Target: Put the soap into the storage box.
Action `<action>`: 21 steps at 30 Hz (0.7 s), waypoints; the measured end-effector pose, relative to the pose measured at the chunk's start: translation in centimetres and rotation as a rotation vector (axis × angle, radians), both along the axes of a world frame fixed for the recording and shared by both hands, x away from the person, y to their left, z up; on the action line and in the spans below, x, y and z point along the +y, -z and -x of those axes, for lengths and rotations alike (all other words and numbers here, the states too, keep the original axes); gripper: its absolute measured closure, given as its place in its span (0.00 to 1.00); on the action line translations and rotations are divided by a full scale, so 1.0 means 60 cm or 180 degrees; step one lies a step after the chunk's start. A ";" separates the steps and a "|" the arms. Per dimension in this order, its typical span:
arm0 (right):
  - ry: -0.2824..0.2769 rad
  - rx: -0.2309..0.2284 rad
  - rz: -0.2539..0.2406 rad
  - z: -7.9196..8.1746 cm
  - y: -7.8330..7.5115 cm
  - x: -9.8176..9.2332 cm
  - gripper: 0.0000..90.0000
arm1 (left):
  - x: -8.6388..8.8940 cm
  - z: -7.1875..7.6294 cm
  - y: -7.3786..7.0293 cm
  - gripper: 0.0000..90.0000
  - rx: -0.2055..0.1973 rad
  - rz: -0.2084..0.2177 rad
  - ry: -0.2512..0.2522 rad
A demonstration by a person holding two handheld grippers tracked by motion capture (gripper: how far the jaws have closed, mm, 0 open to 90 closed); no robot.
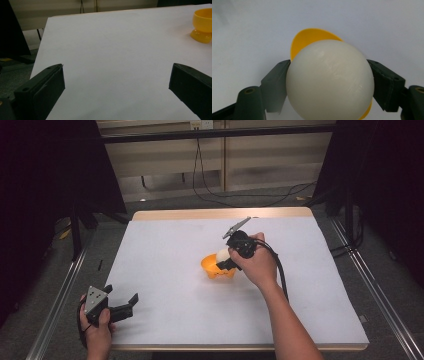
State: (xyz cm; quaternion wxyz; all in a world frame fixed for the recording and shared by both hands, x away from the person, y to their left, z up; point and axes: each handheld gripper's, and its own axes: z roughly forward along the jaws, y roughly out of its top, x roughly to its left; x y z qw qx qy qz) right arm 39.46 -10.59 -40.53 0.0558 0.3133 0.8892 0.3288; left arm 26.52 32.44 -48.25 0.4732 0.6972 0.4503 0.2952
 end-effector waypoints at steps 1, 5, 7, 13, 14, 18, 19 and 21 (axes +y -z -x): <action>-0.0014 -0.0004 0.0015 -0.002 0.000 0.001 0.27 | 0.000 0.000 0.000 0.00 -0.0002 -0.0001 0.0001; -0.0012 0.0005 0.0022 -0.005 0.000 0.007 0.27 | 0.000 0.000 0.000 0.00 -0.0001 -0.0004 0.0002; -0.0021 0.0001 0.0020 -0.007 0.000 0.009 0.27 | 0.001 0.000 0.000 0.00 0.0002 -0.0020 0.0006; -0.0029 0.0001 0.0053 -0.013 0.002 0.015 0.27 | 0.001 0.000 0.000 0.00 0.0003 -0.0022 0.0007; -0.0033 0.0018 0.0049 -0.014 0.003 0.016 0.27 | 0.001 0.000 0.000 0.00 0.0003 -0.0019 0.0007; -0.0047 0.0027 0.0061 -0.016 0.009 0.021 0.27 | 0.000 0.000 0.000 0.00 -0.0004 0.0002 0.0006; -0.0057 0.0022 0.0072 -0.017 0.010 0.022 0.27 | 0.000 0.000 0.000 0.00 0.0002 -0.0004 0.0009; -0.0054 0.0029 0.0093 -0.017 0.012 0.025 0.27 | 0.000 0.000 0.000 0.00 0.0002 -0.0002 0.0004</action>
